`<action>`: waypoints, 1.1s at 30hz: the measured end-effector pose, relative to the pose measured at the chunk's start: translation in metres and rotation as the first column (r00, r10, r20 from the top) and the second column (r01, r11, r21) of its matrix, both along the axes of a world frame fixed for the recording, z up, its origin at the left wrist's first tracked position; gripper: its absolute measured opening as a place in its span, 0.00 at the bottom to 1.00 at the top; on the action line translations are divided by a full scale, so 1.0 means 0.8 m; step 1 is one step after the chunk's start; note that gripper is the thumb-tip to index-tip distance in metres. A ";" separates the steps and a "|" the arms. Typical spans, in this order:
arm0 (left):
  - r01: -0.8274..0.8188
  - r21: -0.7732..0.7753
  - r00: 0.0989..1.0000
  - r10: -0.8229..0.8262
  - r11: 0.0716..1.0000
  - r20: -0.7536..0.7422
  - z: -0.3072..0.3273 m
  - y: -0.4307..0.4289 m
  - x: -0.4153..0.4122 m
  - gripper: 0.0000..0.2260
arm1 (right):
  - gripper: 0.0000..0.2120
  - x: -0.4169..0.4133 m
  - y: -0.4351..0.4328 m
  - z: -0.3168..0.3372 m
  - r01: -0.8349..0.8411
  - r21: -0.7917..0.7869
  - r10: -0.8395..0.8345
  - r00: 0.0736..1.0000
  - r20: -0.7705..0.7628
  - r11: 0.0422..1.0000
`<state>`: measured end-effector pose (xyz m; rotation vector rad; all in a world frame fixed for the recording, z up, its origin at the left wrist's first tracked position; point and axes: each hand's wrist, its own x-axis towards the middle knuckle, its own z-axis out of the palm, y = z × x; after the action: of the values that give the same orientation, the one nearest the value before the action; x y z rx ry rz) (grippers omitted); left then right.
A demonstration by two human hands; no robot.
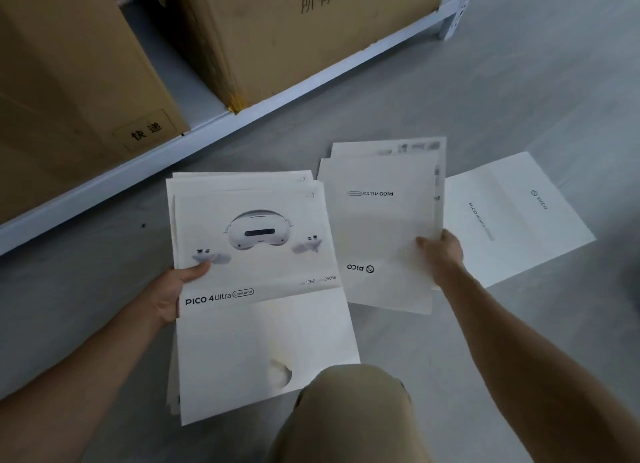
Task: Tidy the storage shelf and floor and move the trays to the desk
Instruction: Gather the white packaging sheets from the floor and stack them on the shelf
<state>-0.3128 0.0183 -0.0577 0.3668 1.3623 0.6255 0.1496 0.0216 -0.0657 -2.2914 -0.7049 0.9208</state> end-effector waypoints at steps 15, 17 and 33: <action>-0.018 0.056 1.000 0.017 0.998 0.017 0.039 0.068 0.093 0.10 | 0.09 0.075 -0.017 0.113 -0.142 0.280 0.248 0.887 -0.390 0.950; 0.020 0.056 0.999 -0.022 0.998 0.048 0.033 0.079 0.119 0.12 | 0.05 0.041 -0.018 0.091 -0.222 0.274 0.326 0.842 -0.430 0.936; 0.399 0.041 0.902 -0.400 0.916 0.162 0.057 0.170 0.214 0.21 | 0.42 0.010 -0.012 0.084 -0.237 0.183 0.298 0.818 -0.492 0.954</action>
<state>-0.1417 0.1542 -0.0118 0.5697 1.0803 0.3101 0.1579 0.0118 0.0015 -1.7443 -0.8199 1.5108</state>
